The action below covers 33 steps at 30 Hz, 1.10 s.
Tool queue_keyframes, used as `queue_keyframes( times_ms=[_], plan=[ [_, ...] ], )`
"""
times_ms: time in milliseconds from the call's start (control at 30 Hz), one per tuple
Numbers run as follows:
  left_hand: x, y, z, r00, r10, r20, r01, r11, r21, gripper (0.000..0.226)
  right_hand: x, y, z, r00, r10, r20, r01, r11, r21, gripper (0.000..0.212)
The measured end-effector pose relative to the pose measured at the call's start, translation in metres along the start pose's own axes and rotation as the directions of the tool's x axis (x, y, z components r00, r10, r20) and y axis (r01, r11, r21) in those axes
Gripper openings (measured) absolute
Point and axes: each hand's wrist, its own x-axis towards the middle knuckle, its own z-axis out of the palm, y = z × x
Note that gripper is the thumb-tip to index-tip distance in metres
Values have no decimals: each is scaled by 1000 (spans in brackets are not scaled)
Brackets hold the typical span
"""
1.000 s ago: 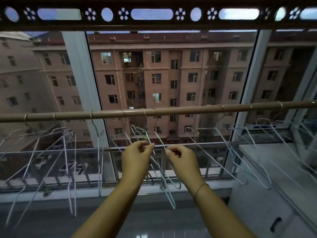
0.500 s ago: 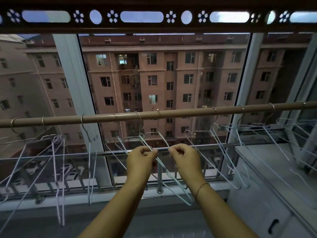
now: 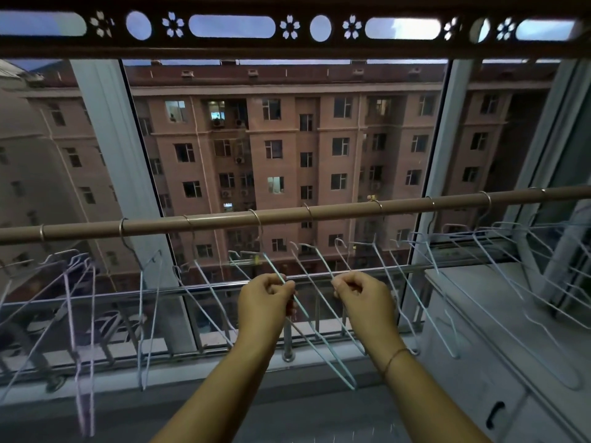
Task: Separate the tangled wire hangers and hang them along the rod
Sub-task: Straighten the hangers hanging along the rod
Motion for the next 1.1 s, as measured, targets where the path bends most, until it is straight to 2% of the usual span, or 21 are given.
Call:
queue_keyframes(
  times_ms=[333,567,633,733,833,967,1100],
  plan=[
    [2,-9,-8,1000,9,-20,-9,1000,9,11,-4,9,-4,1000,1,-27,-1,1000,-12,12],
    [1,-14,-13,999,-17,-28,17,1000,25,9,-6,7,-8,1000,3,8,-3,1000,-8,7],
    [-1,-14,-14,999,-12,-43,13,999,34,5,-8,5,-10,1000,-25,-11,25,999,-21,10],
    [-5,-15,-20,997,13,-71,-10,999,46,13,-13,-6,-13,991,-108,-74,104,993,-55,15],
    [-10,-15,-28,995,30,-97,-26,998,50,7,-21,-23,-11,976,-199,-89,191,978,-88,19],
    [-18,-13,-46,980,103,-169,-94,994,60,7,-36,-52,1,962,-271,0,271,962,20,16],
    [-29,-8,-77,940,198,-278,-174,979,106,6,-56,-75,23,950,-257,177,239,964,118,15]
  ],
)
